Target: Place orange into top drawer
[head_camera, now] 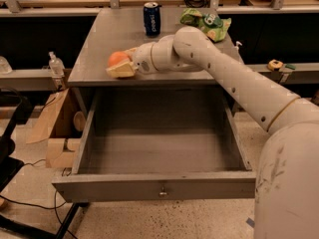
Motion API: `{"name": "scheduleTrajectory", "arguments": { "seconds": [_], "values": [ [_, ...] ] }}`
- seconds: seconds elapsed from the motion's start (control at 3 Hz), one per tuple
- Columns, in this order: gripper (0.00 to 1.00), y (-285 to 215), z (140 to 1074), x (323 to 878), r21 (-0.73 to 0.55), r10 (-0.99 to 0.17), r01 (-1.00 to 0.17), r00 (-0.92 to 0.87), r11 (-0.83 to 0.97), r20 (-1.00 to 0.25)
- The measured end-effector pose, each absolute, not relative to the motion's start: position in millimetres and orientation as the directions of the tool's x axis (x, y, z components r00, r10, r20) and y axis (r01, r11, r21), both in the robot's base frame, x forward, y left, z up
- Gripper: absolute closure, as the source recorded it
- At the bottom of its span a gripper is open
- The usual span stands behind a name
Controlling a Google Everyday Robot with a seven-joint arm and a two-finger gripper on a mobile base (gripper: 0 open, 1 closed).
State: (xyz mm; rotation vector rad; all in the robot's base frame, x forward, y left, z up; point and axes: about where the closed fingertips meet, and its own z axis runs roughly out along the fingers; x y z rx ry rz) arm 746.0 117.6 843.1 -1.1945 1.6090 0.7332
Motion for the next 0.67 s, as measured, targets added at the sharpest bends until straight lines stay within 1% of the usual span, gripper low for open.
{"name": "scheduleTrajectory", "arguments": {
  "seconds": [0.33,0.67],
  "values": [
    [1.00,121.0,844.9,742.5,-0.079,-0.359,-0.941,-0.048,0.330,-0.932],
    [1.00,122.3,852.0,735.6,-0.090,-0.366,-0.944,-0.035,0.319,-0.930]
  ]
}}
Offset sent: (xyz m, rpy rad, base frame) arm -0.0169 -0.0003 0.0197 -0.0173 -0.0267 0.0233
